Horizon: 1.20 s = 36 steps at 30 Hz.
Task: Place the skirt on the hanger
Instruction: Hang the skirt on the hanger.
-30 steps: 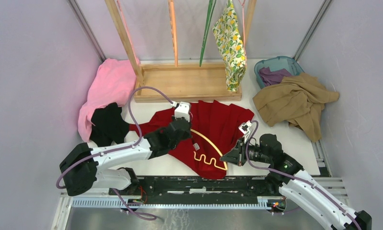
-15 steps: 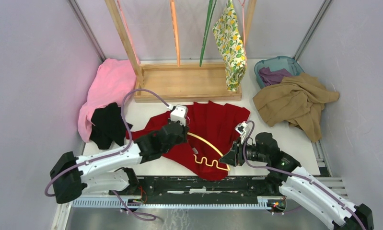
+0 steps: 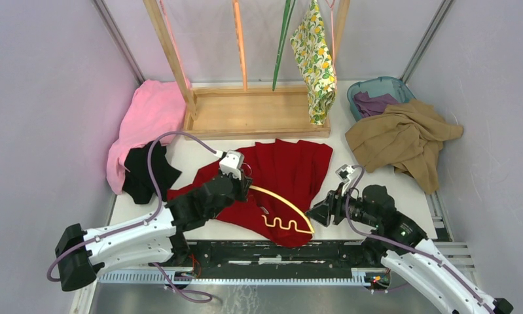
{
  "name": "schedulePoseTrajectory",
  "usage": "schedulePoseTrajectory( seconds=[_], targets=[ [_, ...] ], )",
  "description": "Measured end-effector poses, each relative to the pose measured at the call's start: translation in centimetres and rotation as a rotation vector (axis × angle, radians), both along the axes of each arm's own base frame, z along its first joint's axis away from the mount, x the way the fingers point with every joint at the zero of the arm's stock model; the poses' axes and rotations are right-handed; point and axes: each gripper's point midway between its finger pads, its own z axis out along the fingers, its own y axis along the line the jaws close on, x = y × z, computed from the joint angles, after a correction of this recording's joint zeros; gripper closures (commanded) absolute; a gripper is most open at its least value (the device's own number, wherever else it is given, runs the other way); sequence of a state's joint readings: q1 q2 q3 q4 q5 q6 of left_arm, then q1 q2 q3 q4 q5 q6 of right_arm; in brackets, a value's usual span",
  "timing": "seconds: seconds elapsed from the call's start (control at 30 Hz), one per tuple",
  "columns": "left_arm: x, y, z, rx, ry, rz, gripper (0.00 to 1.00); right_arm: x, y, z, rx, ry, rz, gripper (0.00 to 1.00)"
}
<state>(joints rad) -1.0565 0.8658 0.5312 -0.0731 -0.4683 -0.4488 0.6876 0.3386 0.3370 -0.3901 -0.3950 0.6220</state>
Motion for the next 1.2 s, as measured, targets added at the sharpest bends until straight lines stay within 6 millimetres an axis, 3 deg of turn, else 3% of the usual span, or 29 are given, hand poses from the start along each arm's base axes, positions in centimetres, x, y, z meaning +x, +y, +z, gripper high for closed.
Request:
schedulePoseTrajectory(
  seconds=[0.2,0.4,0.57,0.83,1.03,1.2],
  targets=[
    [-0.4,0.4,0.1,-0.017,-0.007,-0.01,0.97,1.6,-2.0,0.6,-0.058,-0.039,-0.142,0.4],
    [-0.7,0.5,0.6,-0.037,-0.019,-0.019,0.97,2.3,-2.3,-2.5,-0.18,0.062,-0.172,0.57],
    [-0.8,0.4,0.7,-0.039,-0.018,-0.026,0.97,1.3,-0.9,-4.8,-0.239,0.159,-0.061,0.61],
    [-0.8,0.3,0.6,-0.039,-0.016,-0.032,0.97,-2.3,1.8,-4.3,-0.229,0.098,0.168,0.49],
    [-0.9,0.2,0.7,-0.042,-0.018,-0.036,0.97,-4.4,2.7,-6.6,-0.339,0.075,0.28,0.44],
    [-1.1,0.3,1.5,-0.051,-0.039,-0.055,0.97,-4.9,2.8,-8.3,-0.47,0.015,0.301,0.33]
  ],
)
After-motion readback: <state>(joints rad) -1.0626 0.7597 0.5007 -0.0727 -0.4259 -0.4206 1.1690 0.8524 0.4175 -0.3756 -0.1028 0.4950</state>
